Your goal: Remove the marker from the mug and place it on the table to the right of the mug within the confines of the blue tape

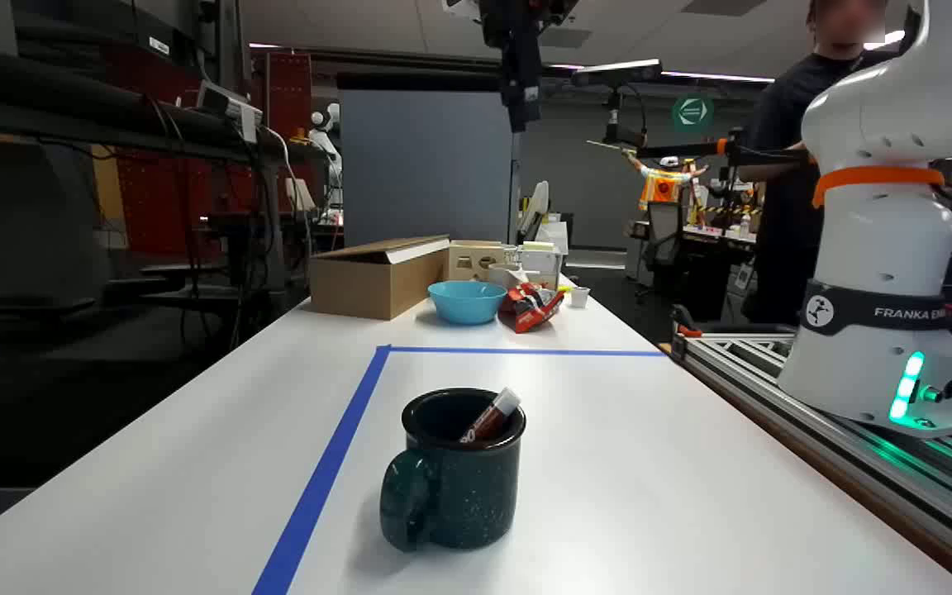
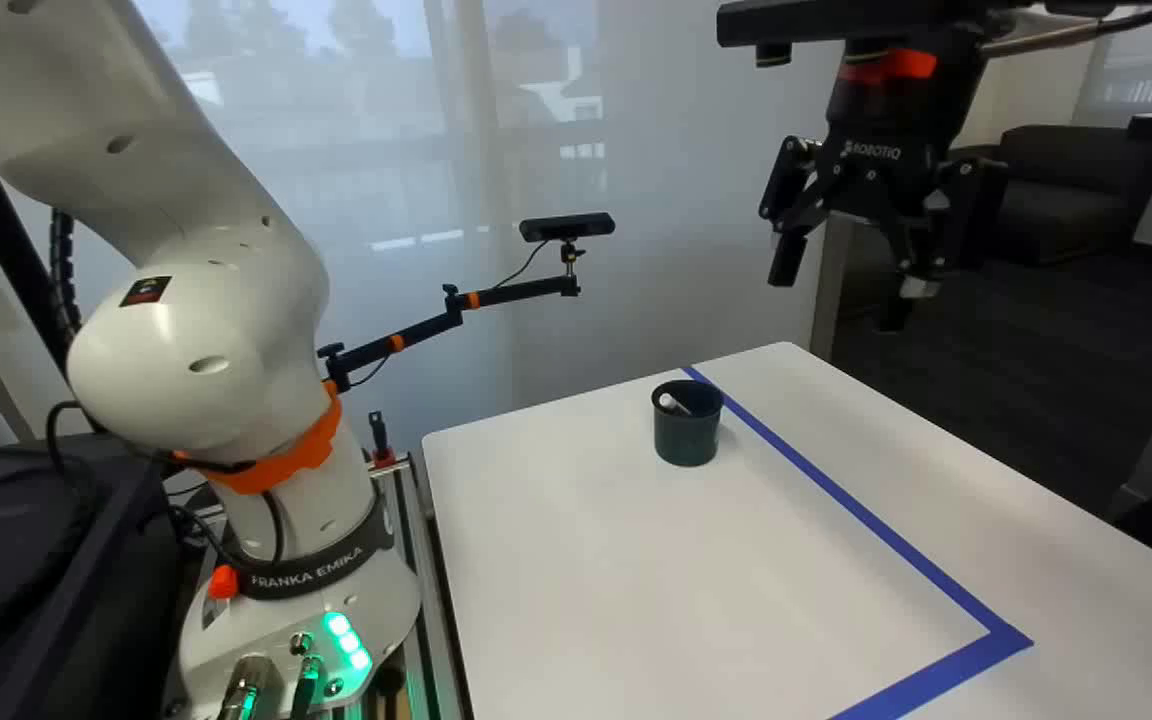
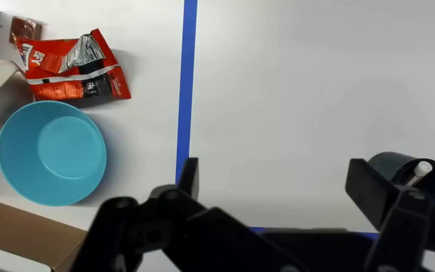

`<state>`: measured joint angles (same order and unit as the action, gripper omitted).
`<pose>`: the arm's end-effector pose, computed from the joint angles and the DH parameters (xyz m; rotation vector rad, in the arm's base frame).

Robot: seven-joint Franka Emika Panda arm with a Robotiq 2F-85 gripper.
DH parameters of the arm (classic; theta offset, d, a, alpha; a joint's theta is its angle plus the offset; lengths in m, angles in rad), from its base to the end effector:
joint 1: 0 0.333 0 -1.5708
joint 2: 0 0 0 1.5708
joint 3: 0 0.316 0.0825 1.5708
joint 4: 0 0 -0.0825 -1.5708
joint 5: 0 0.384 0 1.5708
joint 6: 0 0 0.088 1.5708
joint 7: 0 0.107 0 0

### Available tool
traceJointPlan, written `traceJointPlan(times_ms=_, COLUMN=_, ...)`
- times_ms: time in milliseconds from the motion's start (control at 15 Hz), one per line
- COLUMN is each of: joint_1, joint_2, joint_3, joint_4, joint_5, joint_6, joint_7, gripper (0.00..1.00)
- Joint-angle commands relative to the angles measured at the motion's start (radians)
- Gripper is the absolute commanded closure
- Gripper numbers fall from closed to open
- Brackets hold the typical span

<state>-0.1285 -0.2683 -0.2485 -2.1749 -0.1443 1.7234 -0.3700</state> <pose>0.4152 -0.1853 0.4858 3.1229 0.0677 -0.3192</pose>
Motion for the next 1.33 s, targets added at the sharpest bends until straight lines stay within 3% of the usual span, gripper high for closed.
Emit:
traceJointPlan(times_ms=0, joint_1=-0.009, joint_2=0.002, joint_3=0.008, joint_4=0.003, joint_5=0.002, joint_6=-0.001, joint_7=-0.002, gripper=0.00)
traceJointPlan(times_ms=600, joint_1=-0.009, joint_2=0.001, joint_3=0.008, joint_4=0.005, joint_5=0.002, joint_6=-0.001, joint_7=-0.002, gripper=0.00)
traceJointPlan(times_ms=867, joint_1=0.010, joint_2=0.064, joint_3=0.013, joint_4=0.031, joint_5=0.044, joint_6=0.012, joint_7=-0.049, gripper=0.00)
traceJointPlan(times_ms=1267, joint_1=0.052, joint_2=0.209, joint_3=0.079, joint_4=0.122, joint_5=0.116, joint_6=0.062, joint_7=-0.074, gripper=0.00)
